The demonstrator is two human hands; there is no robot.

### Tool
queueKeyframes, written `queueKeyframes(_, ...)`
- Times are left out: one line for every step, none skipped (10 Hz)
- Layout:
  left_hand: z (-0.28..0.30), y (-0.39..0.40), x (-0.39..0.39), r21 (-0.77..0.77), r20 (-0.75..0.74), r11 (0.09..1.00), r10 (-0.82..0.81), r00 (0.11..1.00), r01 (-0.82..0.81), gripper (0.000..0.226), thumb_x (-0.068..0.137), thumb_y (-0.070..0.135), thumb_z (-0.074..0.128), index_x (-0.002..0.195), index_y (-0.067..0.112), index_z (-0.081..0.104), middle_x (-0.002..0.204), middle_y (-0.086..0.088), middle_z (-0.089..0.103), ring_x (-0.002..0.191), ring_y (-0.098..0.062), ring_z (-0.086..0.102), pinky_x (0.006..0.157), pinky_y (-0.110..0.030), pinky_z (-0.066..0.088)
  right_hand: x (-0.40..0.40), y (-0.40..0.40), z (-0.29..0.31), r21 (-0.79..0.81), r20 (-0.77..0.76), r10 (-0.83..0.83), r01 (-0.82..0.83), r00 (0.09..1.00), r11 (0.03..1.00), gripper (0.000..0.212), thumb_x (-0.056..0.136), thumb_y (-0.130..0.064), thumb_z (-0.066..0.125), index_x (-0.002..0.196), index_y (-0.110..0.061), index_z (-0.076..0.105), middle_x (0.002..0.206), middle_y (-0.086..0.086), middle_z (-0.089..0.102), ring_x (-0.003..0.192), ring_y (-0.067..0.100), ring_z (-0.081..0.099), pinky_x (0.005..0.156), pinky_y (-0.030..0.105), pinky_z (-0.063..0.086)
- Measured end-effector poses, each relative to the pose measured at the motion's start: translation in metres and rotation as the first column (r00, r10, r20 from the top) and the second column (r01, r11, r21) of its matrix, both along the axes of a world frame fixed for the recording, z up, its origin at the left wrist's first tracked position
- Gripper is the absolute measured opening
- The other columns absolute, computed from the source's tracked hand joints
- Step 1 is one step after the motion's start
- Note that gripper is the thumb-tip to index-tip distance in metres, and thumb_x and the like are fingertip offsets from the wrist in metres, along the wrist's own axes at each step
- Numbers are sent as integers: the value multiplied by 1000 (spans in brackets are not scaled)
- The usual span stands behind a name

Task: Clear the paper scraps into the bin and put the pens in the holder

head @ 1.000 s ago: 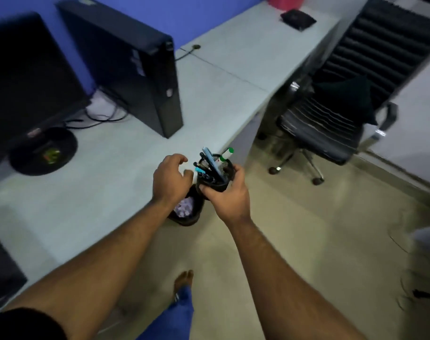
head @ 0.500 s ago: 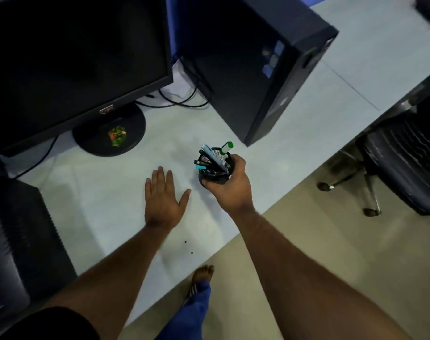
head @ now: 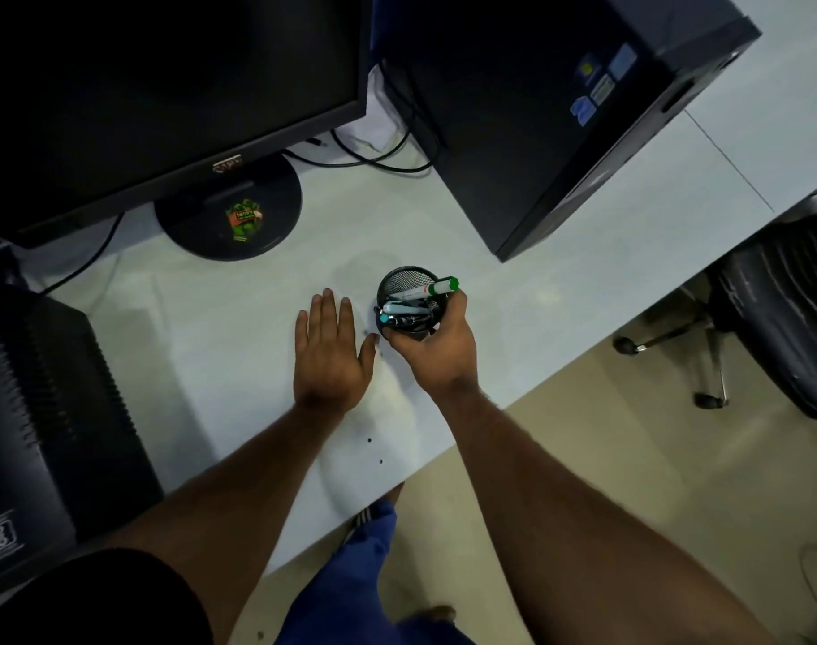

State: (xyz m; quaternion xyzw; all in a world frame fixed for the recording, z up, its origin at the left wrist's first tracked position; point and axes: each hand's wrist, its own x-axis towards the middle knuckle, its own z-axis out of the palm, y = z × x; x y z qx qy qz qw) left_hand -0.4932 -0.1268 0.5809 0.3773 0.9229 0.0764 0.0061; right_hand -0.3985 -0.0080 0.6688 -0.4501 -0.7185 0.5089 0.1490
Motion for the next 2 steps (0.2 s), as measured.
queueKeyframes(5,0,2,-24,11,1000,-7,1000,7,67,102,50,30,147,2,36,154,-23,32,145,-36,27,119,-48,19,0,-5,6,18,17,-6,5,1000,1000,71,70,-36,86,124,-25,43,120,-9,66,109,11,66,90,30,56)
queueKeyframes(7,1,-1,-4,45,999,33,998,-33,67,99,50,37,145,1,39,151,-24,37,142,-37,33,118,-47,24,5,-9,5,-55,82,18,-13,996,998,89,71,-31,86,143,-21,34,134,-2,60,120,16,59,92,25,49)
